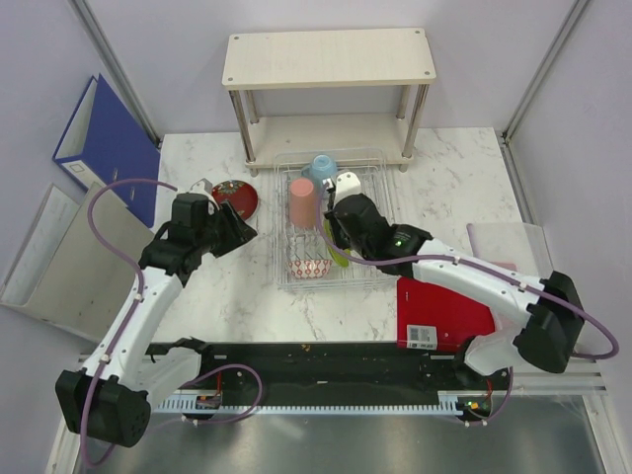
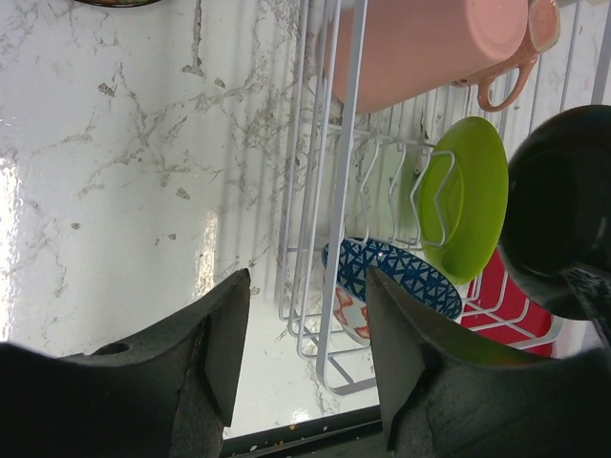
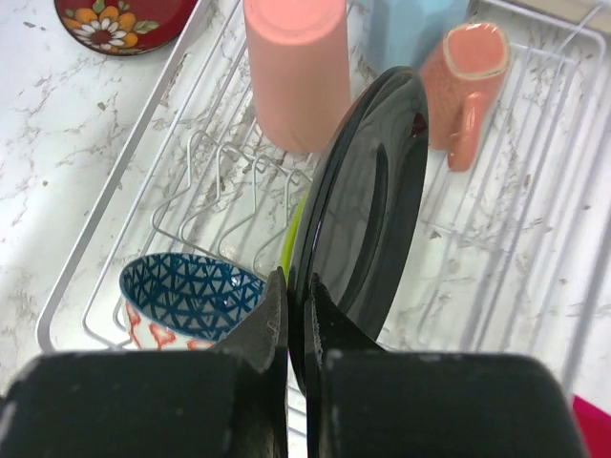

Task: Unload the mixed dishes from the dish rack
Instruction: Pick up the plate from the dish rack.

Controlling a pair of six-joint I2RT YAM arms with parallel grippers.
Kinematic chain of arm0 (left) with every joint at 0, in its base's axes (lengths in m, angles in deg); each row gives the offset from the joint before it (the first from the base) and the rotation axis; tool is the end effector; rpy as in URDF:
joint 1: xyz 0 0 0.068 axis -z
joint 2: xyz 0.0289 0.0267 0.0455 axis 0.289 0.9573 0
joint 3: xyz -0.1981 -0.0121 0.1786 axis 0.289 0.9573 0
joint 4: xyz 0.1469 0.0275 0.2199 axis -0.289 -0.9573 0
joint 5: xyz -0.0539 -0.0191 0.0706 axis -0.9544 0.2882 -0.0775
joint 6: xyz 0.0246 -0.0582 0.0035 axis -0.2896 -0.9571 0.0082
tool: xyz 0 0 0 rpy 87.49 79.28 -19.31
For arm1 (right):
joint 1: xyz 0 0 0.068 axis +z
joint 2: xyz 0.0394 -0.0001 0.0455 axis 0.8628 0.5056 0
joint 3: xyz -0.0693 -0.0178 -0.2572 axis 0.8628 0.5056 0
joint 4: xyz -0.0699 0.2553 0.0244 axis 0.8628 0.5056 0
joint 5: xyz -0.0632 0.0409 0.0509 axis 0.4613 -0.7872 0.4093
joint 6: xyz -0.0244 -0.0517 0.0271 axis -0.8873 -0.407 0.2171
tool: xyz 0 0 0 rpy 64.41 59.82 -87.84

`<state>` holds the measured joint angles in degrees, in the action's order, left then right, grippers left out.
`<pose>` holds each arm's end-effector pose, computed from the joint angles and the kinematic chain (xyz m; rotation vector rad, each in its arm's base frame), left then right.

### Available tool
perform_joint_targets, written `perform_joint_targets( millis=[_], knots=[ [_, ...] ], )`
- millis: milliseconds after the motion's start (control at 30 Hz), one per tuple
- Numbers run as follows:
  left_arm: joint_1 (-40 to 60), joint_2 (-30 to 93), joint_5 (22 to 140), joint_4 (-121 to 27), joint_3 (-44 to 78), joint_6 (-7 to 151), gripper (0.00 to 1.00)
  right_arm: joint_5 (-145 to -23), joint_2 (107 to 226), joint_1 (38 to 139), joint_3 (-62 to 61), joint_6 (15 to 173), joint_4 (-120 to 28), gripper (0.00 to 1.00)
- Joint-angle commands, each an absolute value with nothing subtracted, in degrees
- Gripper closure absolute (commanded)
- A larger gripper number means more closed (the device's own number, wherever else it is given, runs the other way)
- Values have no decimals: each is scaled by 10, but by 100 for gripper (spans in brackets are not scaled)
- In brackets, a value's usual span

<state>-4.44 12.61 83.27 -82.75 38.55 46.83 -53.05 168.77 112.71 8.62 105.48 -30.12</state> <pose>0.2198 -0.0536 0.2852 -0.4347 2.2799 -0.5719 0.2225 0.2644 0.2921 -0.4037 2.0735 0.3146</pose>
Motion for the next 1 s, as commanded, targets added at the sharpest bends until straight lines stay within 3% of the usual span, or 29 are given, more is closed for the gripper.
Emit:
perform_joint_targets(
  millis=[0, 233, 367, 500, 667, 800, 967],
  knots=[
    [-43, 129, 822, -807, 381, 491, 42, -551, 1615, 1121, 55, 976, -271, 100],
    [-43, 144, 800, -803, 358, 499, 43, -568, 1488, 1157, 170, 835, -381, 100],
    [-38, 159, 771, -803, 331, 523, 43, -465, 1427, 1252, 291, 701, -490, 100],
    [-11, 169, 742, -809, 301, 570, 37, -383, 1394, 1355, 402, 464, -637, 100],
    [18, 160, 701, -810, 289, 592, 23, -305, 1434, 1444, 465, 348, -710, 100],
    [42, 163, 655, -823, 293, 606, 26, -249, 1493, 1502, 512, 239, -812, 100],
    [83, 151, 662, -829, 312, 619, 30, -234, 1570, 1542, 509, 212, -883, 100]
  ],
)
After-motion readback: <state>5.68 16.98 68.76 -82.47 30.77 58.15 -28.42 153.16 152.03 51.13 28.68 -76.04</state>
